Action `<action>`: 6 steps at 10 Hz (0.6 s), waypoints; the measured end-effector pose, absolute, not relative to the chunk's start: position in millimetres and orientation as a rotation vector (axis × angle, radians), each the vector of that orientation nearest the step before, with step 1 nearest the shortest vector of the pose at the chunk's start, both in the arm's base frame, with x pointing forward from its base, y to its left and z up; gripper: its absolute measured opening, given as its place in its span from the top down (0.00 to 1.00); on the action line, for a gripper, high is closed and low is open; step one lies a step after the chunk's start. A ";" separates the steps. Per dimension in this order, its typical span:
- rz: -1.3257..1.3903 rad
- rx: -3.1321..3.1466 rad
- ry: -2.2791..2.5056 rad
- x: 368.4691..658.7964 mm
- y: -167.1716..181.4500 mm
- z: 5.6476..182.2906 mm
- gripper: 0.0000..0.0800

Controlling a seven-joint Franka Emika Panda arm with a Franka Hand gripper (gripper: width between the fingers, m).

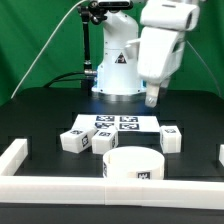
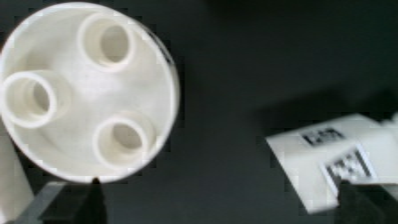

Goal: Assemble stool

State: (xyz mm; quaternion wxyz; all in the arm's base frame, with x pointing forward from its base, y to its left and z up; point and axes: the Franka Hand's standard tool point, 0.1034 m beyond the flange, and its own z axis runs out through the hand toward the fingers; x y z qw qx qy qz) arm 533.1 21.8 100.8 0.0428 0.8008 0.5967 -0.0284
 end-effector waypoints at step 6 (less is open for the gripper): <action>-0.082 2.368 1.981 563.5 2.9 80.8 0.19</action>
Offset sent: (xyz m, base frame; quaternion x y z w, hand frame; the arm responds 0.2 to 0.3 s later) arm 0.0000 0.0000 0.0000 0.0000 0.0000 0.0000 1.0000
